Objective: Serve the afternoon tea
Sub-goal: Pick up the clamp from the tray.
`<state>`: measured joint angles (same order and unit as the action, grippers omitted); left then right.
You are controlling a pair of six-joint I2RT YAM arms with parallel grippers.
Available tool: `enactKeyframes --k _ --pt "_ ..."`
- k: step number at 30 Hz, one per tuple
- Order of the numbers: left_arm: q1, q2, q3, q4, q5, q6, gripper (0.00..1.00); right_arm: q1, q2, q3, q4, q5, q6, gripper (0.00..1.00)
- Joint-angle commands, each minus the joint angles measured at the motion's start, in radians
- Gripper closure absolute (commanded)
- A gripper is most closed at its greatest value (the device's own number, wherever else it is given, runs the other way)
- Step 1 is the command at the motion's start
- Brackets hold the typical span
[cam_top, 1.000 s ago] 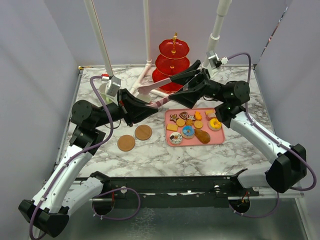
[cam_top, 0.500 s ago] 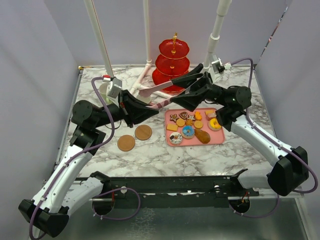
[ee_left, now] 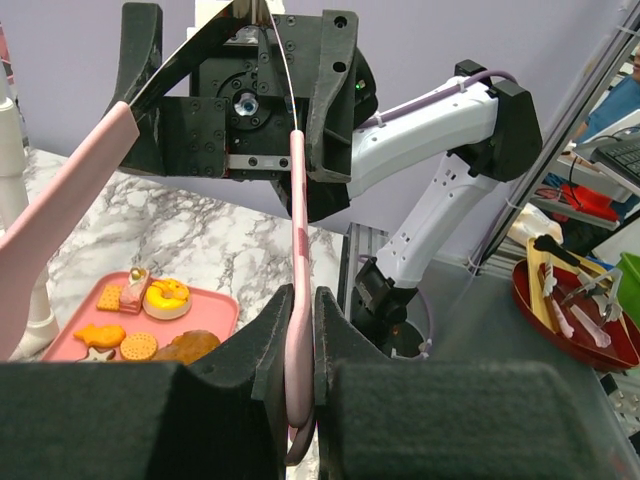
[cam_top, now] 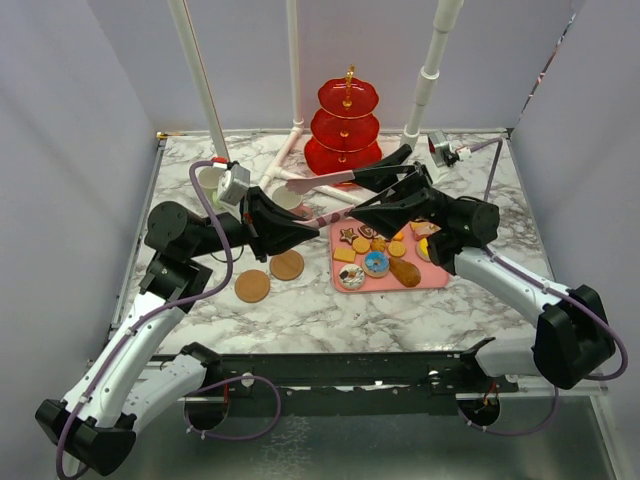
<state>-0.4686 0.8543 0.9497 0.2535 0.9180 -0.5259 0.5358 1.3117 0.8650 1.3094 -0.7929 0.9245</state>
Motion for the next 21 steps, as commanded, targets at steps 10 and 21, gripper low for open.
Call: enactKeyframes --k 10,21 --pt "0.0 -0.035 -0.006 0.04 -0.002 0.009 1.0 0.018 0.007 0.125 -0.03 -0.103 -0.054 0.0" --pt "-0.009 -0.028 0.004 0.042 0.015 -0.013 1.0 0.018 -0.009 0.177 -0.201 -0.096 -0.232 0.0"
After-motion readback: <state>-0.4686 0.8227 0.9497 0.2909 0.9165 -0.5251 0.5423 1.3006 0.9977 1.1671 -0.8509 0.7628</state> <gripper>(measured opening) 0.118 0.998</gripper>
